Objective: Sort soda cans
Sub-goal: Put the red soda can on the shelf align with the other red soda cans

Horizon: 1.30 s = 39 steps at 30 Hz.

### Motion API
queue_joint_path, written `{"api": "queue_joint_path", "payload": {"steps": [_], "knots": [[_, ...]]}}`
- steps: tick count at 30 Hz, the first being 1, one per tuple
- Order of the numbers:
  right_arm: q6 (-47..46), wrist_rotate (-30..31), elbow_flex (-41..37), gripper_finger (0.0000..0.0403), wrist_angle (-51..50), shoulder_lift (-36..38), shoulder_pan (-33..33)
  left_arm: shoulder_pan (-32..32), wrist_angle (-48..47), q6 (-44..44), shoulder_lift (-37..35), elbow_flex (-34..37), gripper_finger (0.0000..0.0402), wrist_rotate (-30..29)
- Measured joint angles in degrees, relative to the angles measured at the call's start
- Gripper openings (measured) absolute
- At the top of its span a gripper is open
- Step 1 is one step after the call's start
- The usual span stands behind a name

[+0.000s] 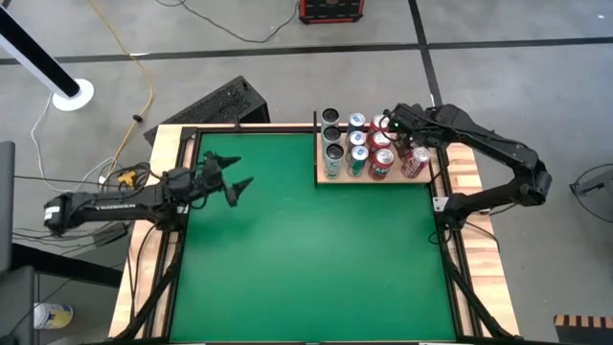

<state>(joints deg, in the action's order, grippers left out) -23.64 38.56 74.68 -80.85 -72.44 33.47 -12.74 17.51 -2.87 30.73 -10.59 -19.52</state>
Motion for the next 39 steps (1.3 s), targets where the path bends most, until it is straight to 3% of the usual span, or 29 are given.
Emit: {"api": "queue_joint_path", "payload": {"steps": [6, 12, 20, 26, 39], "knots": [[-0.02, 0.06, -0.01, 0.0022, -0.36, 0.02, -4.72, -9.56, 2.53, -0.15, -0.01, 0.0, 0.0392, 7.84], [-3.96, -2.77, -0.01, 0.0022, -0.71, 0.02, -7.11, -13.79, 2.9, 3.28, -0.01, 0.0, 0.0392, 14.26], [-5.47, -7.39, -0.03, 0.0022, 0.59, 0.02, -2.72, -14.3, 2.86, 8.92, -0.01, 0.0, 0.0392, 16.69], [-14.64, -5.26, -0.19, 0.002, -9.32, 0.06, -0.07, -14.28, 0.78, 9.06, 0.02, 0.02, 0.0392, 21.08], [-10.82, -6.38, -5.85, 0.0019, -6.03, -1.87, 9.8, -14.28, 0.74, 7.12, 0.02, 0.04, 0.0392, 25.96]]}}
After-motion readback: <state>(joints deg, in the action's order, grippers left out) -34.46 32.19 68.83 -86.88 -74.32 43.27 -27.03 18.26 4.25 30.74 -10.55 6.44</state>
